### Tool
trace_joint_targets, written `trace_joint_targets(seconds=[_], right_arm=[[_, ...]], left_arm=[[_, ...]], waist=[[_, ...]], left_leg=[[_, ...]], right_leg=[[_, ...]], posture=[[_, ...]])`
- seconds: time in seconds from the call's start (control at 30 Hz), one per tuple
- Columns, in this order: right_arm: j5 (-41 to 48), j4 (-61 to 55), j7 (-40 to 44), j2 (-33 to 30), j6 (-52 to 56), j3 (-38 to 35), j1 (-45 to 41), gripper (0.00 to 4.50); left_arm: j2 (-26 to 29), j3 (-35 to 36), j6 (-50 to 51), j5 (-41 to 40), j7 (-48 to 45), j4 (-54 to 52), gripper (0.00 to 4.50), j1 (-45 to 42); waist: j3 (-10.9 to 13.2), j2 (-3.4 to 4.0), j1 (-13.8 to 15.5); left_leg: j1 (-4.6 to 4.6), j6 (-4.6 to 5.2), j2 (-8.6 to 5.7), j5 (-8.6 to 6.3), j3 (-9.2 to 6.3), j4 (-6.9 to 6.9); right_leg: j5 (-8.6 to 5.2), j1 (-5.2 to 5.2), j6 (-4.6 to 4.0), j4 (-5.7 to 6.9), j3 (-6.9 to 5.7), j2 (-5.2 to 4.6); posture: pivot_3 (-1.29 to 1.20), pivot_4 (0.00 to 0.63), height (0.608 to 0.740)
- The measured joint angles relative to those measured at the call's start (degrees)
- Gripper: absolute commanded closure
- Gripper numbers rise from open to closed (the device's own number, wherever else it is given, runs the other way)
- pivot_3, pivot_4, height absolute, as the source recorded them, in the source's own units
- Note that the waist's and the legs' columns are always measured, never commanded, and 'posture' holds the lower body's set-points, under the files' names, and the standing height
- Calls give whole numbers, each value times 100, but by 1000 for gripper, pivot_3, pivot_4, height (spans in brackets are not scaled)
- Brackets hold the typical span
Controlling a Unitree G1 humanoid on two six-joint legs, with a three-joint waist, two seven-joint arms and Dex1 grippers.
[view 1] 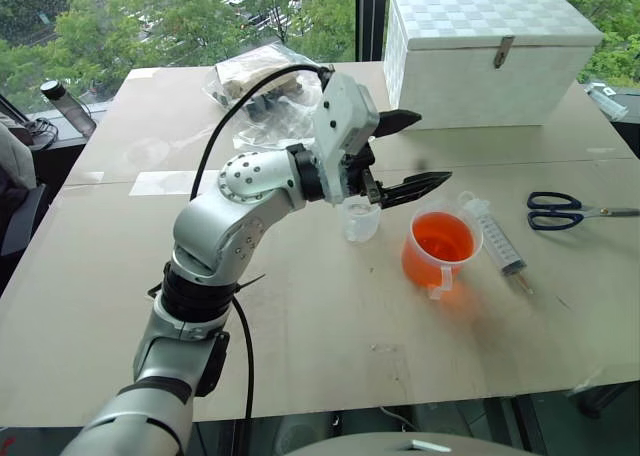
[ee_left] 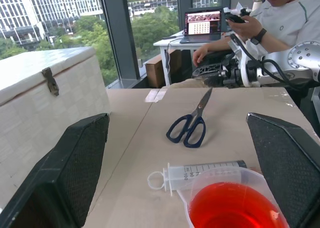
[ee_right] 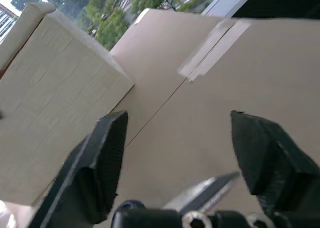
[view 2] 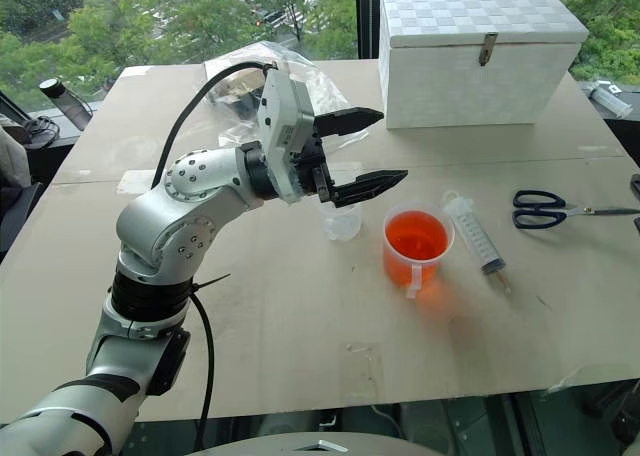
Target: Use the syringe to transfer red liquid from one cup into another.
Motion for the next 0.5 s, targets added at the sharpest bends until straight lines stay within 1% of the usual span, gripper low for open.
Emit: trace_joint_targets(seconds=[0.1, 0.17, 0.2, 0.27, 0.33, 0.43, 0.5], right_arm=[[20, -270, 603, -258, 333, -160, 236, 55], [-24, -1440, 1366, -585, 807, 187, 939, 55], [-93, -2241, 1766, -802, 1081, 553, 1267, 55], [-203, -3250, 2087, -1153, 1438, 1068, 1572, 55], [-132, -4057, 2171, -1331, 1942, 1555, 1493, 55], [16, -4537, 1838, -1324, 2715, 2162, 613, 55], [83, -4762, 1771, -1352, 3162, 2570, 13, 55]], left_arm=[[45, 21, 1, 14, -17, -4, 0, 13], [192, 56, 8, 35, -79, -12, 0, 46], [380, 95, 43, 70, -148, -9, 0, 61], [731, 84, 161, 121, -318, -42, 0, 59], [1122, 97, 374, 125, -512, -43, 0, 8], [1343, 178, 557, 0, -776, -85, 0, -129], [1482, 270, 571, -42, -925, -152, 0, -210]], waist=[[3, 6, 8], [2, 10, 3], [3, 6, -36], [5, 4, -105], [6, 3, -153], [16, -4, -133], [20, -12, -91]], left_leg=[[0, -2, 0, 1, -1, -3], [0, -7, 3, 4, -2, -7], [5, -10, 16, 6, -3, -8], [10, -12, 17, 6, -9, -7], [14, -14, 17, 8, -19, -6], [7, -14, 11, 8, -24, 10], [0, -14, 10, 8, -34, 17]], right_leg=[[-1, 0, 2, 0, 0, 1], [-2, -3, 3, 2, 1, 4], [-1, -3, 2, 3, 18, 3], [-1, -4, 1, 13, 19, 4], [0, -2, 0, 17, 17, 6], [2, -4, 3, 20, 14, 5], [2, -3, 4, 13, 3, 5]], posture=[[0, 150, 740], [0, 150, 740], [0, 150, 740], [0, 150, 740], [0, 150, 740], [0, 150, 740], [0, 150, 740]])
